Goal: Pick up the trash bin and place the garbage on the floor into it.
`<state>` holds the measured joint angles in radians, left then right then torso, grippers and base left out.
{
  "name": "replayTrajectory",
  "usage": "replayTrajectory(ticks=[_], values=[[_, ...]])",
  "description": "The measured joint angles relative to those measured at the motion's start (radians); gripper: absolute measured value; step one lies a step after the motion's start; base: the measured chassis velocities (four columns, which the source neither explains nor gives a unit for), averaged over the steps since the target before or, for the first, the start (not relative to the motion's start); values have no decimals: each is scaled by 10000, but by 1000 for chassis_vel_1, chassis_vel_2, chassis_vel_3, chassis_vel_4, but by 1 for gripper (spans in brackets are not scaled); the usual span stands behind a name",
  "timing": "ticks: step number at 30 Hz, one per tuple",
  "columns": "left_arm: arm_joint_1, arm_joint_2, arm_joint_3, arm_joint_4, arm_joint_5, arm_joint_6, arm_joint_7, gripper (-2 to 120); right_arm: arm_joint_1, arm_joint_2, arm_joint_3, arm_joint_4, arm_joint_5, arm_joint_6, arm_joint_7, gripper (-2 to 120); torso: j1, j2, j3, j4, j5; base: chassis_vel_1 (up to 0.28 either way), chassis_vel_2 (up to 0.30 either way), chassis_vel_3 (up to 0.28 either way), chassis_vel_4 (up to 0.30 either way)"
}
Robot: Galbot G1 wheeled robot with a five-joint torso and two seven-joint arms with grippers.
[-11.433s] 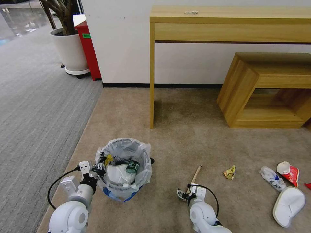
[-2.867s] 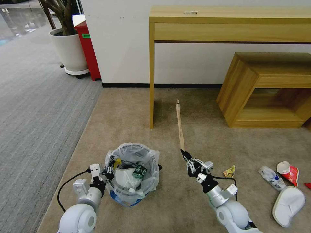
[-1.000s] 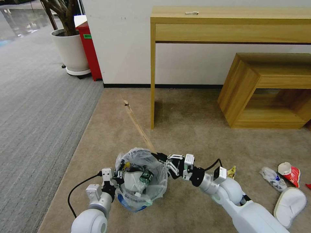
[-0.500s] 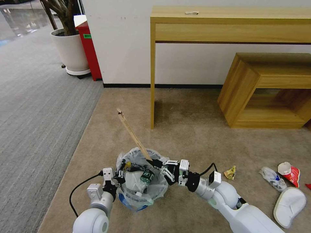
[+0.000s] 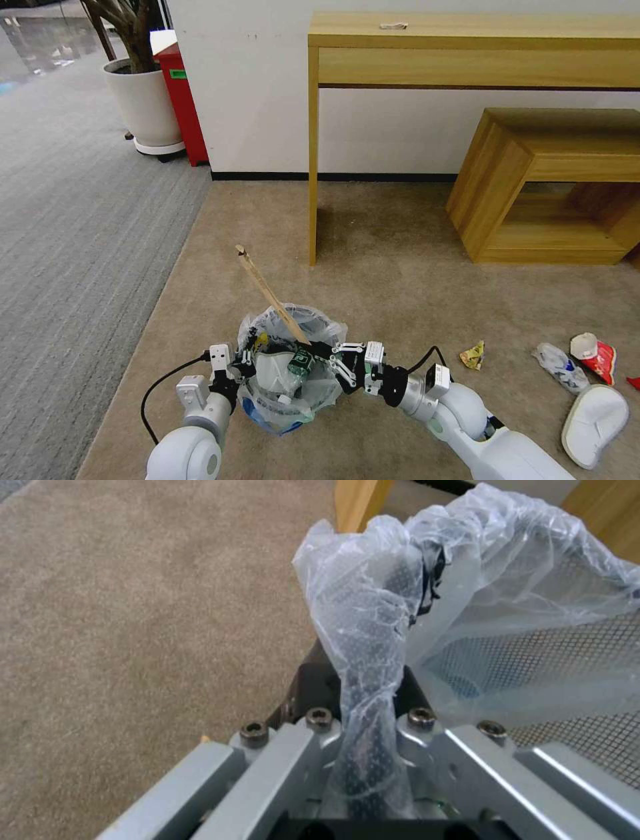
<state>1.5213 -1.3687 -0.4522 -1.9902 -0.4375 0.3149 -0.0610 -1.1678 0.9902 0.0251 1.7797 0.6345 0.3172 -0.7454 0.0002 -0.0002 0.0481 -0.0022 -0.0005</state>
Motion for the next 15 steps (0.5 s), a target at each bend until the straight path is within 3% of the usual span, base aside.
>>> replayTrajectory(ticks=[8,15], values=[[20,21,-63,-134,-130,55,-25,3,-257,-9,90,-93,-218,95,-32,0,0,-1,-1,0,2,0,0,0,0],[42,58,-146,-234,-209,61,-41,3,-402,-11,203,-128,-333,125,-158,21,0,0,-2,1,5,0,0,0,0]])
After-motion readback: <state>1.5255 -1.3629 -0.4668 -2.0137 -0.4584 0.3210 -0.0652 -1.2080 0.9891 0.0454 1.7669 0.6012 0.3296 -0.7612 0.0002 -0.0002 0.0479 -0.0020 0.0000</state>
